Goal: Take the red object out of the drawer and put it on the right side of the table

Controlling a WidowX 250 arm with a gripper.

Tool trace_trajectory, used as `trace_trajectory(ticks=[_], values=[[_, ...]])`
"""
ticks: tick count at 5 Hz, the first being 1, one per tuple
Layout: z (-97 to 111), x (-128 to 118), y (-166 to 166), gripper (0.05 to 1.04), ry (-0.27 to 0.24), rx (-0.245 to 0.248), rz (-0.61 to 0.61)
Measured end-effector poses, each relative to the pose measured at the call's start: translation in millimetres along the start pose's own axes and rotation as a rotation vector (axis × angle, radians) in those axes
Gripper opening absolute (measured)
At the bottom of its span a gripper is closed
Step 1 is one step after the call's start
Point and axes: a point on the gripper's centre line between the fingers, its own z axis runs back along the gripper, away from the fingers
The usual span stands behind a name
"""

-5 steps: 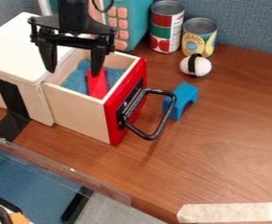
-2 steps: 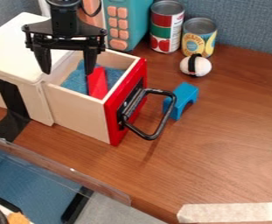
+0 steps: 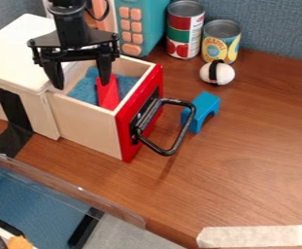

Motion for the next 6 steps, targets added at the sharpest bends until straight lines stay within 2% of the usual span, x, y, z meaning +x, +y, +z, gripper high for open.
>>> trace_trajectory(ticks=[2,4,6], values=[[-4,1,-9,1.000,0.002,-0.048,0.041],[-22,4,-16,1.000,-0.003,-0.023,0.065],[-29,10,-23,1.000,-0.043,-0.032,0.110]])
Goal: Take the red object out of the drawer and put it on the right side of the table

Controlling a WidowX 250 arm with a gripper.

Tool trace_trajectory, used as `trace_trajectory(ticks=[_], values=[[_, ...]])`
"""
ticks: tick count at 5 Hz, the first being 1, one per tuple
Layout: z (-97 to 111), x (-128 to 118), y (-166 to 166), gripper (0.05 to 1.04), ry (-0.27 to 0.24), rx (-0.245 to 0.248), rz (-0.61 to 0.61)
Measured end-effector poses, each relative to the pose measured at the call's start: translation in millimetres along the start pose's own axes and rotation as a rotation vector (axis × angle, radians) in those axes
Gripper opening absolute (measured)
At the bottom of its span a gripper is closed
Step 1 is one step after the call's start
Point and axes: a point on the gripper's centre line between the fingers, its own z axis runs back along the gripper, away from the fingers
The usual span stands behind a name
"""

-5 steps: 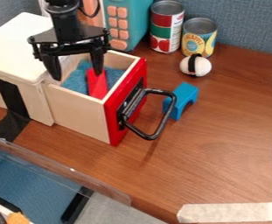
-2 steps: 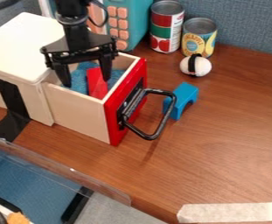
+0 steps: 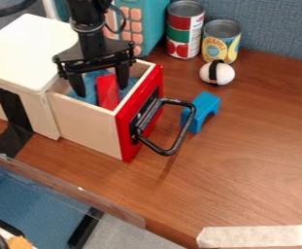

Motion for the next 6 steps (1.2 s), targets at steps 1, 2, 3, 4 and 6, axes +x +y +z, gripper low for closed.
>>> trace_trajectory(ticks=[1,2,3,4,6], values=[[-11,-2,-2,1.000,0.002,0.030,-0.004],[-18,-1,-1,1.000,0.003,0.043,0.005],[-24,-2,0,0.949,0.007,0.055,0.011],[-27,-2,0,0.663,0.014,0.053,0.008],[-17,-5,-3,0.570,0.023,0.022,0.009]])
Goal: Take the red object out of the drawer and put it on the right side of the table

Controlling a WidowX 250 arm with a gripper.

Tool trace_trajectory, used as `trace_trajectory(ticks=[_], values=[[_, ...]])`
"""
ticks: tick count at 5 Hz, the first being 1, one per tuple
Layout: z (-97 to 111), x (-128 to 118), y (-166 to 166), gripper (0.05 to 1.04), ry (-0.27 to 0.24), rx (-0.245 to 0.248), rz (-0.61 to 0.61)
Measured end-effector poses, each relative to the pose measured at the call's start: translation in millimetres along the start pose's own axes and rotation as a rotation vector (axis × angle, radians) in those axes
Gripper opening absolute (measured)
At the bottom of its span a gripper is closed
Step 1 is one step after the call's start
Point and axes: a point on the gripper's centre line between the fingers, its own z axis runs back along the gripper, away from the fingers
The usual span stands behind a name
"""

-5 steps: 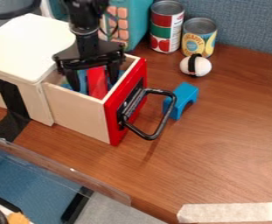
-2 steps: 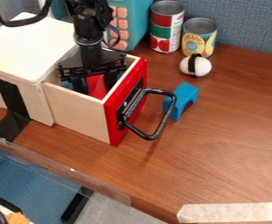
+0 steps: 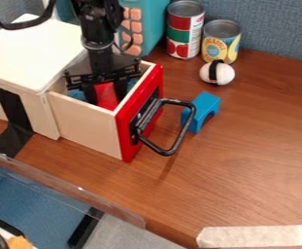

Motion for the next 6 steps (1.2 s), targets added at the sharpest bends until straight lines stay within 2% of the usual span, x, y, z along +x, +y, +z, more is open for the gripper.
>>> trace_trajectory(ticks=[2,3,5,6], values=[[44,-2,-8,0.570,-0.046,-0.074,-0.024],[64,-12,-30,0.570,-0.065,-0.101,-0.090],[103,-43,-67,0.570,-0.091,-0.130,-0.215],[113,-67,-80,0.570,-0.067,-0.144,-0.295]])
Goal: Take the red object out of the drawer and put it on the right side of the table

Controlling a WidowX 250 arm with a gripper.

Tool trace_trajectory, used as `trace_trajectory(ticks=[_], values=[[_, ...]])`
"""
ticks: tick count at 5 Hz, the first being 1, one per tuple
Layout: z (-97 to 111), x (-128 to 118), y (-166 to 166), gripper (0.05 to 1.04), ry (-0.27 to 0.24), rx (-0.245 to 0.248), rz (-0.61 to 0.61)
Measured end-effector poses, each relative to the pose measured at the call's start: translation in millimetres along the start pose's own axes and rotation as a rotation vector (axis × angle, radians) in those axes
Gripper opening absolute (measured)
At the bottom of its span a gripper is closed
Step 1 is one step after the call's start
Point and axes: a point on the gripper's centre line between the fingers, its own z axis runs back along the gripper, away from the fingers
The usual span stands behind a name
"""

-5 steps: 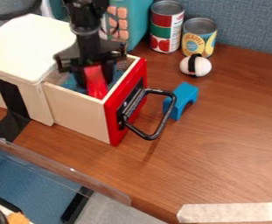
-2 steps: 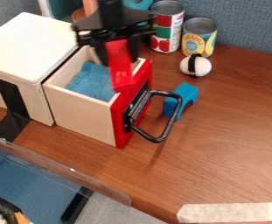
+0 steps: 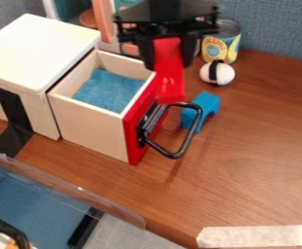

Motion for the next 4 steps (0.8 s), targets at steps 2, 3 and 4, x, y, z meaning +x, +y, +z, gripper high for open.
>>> trace_trajectory(ticks=[2,3,4], values=[[-7,-32,-20,0.570,0.025,-0.028,-0.168],[-16,-46,-24,0.570,0.008,0.006,-0.301],[-35,-38,-11,0.570,0.020,-0.012,-0.384]])
